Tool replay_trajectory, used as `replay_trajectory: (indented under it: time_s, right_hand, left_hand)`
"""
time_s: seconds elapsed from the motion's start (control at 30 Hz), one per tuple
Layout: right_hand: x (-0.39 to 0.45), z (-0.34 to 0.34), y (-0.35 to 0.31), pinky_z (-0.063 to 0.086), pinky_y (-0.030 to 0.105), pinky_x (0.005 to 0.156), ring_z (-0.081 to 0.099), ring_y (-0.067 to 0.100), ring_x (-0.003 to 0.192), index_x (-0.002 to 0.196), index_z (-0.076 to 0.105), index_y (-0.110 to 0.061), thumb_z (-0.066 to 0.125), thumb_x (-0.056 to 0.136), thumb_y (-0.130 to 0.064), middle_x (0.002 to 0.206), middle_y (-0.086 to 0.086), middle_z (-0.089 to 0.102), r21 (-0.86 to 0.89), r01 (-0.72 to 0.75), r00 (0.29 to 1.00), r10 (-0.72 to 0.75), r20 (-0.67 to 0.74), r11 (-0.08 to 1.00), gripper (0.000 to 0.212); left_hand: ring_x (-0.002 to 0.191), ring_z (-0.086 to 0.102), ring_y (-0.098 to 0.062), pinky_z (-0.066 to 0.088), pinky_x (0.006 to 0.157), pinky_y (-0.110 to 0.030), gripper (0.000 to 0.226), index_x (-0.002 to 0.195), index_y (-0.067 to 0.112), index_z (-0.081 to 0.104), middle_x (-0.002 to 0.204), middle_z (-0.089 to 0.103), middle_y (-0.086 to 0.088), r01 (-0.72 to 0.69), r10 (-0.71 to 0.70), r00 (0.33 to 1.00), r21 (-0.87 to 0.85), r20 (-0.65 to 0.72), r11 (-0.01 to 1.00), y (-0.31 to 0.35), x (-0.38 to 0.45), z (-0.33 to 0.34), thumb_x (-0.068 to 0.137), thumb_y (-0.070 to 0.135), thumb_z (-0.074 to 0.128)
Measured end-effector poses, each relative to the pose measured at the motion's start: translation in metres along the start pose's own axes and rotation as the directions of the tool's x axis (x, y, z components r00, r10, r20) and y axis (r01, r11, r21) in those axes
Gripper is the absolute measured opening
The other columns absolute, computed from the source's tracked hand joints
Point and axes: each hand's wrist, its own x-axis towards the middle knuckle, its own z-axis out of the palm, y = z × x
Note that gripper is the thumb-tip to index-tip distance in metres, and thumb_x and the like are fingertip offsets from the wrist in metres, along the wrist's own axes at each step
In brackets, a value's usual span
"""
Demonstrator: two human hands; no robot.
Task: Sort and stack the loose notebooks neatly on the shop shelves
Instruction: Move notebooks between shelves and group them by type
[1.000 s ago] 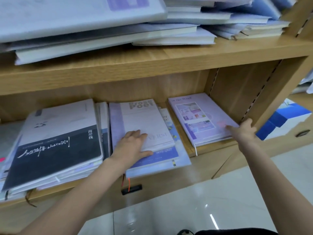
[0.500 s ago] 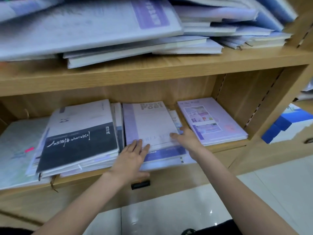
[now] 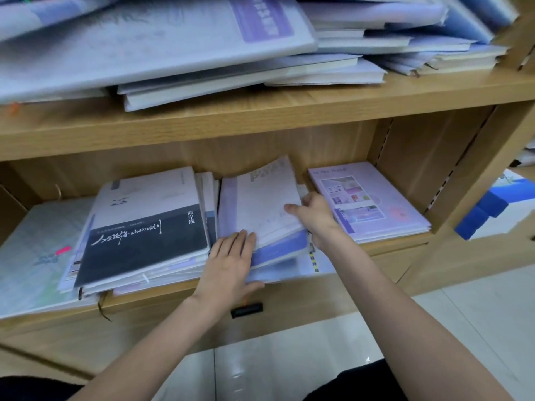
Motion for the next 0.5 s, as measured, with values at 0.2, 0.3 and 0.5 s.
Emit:
replay_trajectory:
  time_s: [0.2,0.3,0.5]
  right_hand:
    - [-0.01,-0.051,-0.006,0.053,0.04,0.072,0.064,0.034,0.084,0.113,0.052,0.006,0.065,0.083,-0.003,0.103,0.022,0.064,0.116,-0.001,1.0,0.003,-0.017,0.993,0.034]
    - [-0.022,-0.061,0.029,0.042,0.027,0.06,0.055,0.022,0.07,0.103,0.055,0.002,0.058,0.086,-0.002,0.096,0.018,0.06,-0.205,-0.129,0.99,0.139,0.033,0.97,0.017]
    - [-0.04,-0.067,0.044,0.052,0.043,0.082,0.06,0.027,0.099,0.113,0.046,-0.009,0.065,0.087,-0.018,0.11,0.007,0.06,-0.176,-0.269,0.942,0.297,0.154,0.947,0.034]
  left_hand:
    - [0.115,0.056,-0.039,0.048,0.09,-0.046,0.116,0.133,0.007,0.04,0.128,0.056,-0.019,0.004,-0.003,1.0,-0.066,0.019,0.998,0.009,-0.008,-0.003,0.037,0.049,0.09]
    - [0.139,0.024,-0.04,0.029,0.11,-0.043,0.094,0.149,0.011,0.015,0.154,0.017,-0.019,-0.029,0.044,0.989,-0.103,0.141,0.994,0.018,-0.01,-0.001,0.078,0.035,0.072]
    - [0.145,0.0,-0.031,0.016,0.116,-0.037,0.084,0.149,0.023,-0.004,0.157,-0.015,-0.003,0.035,0.05,0.959,-0.294,0.277,0.955,0.013,0.003,0.003,0.092,0.029,0.056]
